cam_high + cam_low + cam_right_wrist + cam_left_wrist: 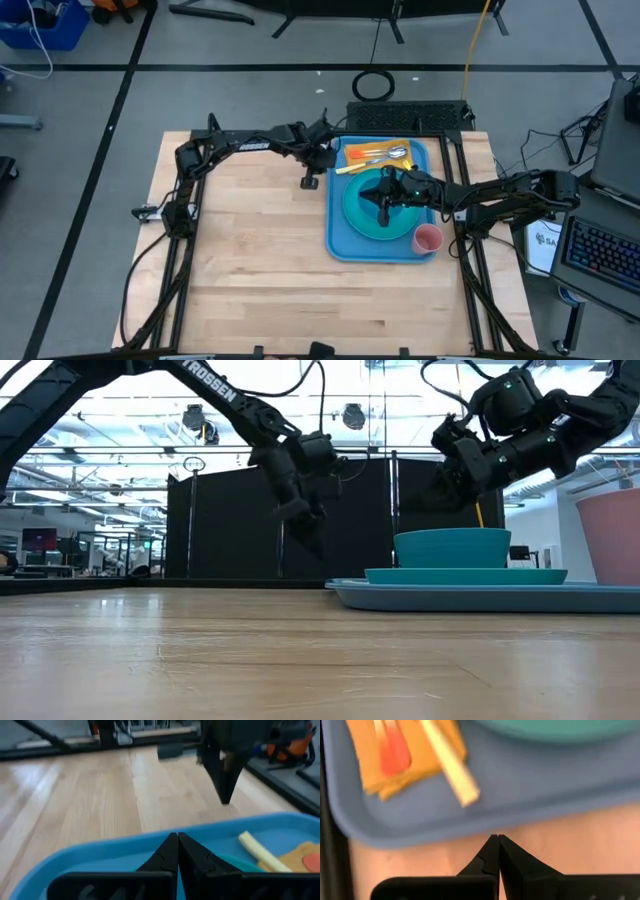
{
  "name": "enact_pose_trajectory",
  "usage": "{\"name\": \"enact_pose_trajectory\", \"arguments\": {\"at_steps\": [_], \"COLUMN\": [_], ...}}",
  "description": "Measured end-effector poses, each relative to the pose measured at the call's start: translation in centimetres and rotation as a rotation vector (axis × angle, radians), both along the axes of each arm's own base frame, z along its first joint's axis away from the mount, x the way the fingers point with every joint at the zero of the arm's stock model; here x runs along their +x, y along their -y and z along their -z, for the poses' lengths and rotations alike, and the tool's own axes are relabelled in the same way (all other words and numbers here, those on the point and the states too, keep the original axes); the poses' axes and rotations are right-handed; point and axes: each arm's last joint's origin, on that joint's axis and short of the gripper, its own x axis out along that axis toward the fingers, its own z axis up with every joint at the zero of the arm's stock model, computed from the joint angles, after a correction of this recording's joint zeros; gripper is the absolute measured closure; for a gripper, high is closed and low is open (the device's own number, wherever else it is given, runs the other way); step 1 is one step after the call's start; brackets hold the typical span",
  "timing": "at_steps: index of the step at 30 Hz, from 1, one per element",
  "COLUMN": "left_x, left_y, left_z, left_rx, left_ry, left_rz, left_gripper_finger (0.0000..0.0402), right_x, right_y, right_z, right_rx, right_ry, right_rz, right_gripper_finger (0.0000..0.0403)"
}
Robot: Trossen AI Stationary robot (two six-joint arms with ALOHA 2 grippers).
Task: Set up tray
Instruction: Adjust the yellow table knife on the yellow table napkin on the blue serving tray
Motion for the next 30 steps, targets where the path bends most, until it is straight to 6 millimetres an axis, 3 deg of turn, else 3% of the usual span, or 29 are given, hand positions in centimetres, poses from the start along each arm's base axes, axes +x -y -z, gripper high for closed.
{"name": "enact_pose_trajectory", "arguments": {"at_steps": [7,12,19,30], "left_x": [-0.2,1.4,4.1,5.7], "left_y": [-0.5,-1.1,-1.3,0.1], "left_z": [-0.6,-0.8,1.3,-0.2], "left_rx": [0.147,0.088,0.09,0.115], "left_ry": [-0.169,-0.199,-0.335,-0.296], "left_rz": [0.084,0.098,0.143,0.207], "left_gripper_finger": [0.04,0.04,0.0401,0.0401], "right_x": [-0.3,-0.3,-0.3,-0.4], "right_y": [-0.1,-0.1,-0.1,-0.1], "right_z": [-0.1,-0.1,-0.1,0.1], "right_rx": [-0.013,-0.013,-0.012,-0.021], "right_ry": [0.088,0.092,0.087,0.063], "right_rz": [0.002,0.002,0.002,-0.002], "right_gripper_finger": [0.0403,0.0403,0.0403,0.0403]}}
